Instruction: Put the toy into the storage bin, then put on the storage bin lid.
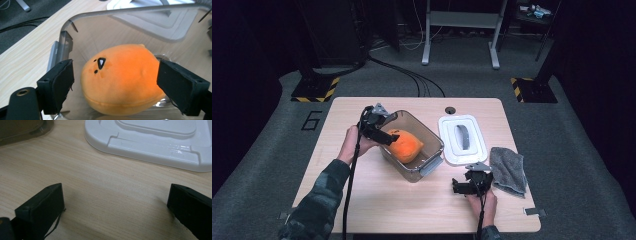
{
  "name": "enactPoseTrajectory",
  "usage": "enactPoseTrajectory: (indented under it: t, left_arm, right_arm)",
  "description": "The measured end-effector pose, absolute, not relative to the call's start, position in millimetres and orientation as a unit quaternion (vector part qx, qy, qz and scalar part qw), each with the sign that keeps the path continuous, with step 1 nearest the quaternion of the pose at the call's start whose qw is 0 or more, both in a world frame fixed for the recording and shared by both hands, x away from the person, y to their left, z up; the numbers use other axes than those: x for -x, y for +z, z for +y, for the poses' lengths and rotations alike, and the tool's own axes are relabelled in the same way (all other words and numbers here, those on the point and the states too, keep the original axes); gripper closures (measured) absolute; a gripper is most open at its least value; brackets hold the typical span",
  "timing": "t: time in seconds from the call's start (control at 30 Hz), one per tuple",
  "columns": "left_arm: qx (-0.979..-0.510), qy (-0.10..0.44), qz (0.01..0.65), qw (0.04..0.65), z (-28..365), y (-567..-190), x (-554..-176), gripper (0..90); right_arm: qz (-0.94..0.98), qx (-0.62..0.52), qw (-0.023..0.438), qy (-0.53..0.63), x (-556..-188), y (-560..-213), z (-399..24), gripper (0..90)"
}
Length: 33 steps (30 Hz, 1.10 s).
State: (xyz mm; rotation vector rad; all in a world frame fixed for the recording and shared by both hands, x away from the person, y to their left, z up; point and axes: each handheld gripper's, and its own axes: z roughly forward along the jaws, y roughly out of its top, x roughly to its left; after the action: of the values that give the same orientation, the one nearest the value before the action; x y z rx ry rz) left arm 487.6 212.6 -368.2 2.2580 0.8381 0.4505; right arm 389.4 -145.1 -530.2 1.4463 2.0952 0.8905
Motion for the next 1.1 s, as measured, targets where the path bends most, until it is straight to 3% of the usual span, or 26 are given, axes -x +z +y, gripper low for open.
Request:
enactPoseTrajectory:
  t: [0.53,1.1]
  left_arm:
    - [-0.839,0.196,0.346,0.372,255,-364,-449,10.9]
    - [-0.817,0.198,0.39,0.375,288,-402,-415,10.8]
  right_arm:
    - [0.758,-0.523,0.22,0.322,-390,-530,-145,0.2]
    - [0.758,-0.523,0.22,0.322,-390,-530,-145,0.2]
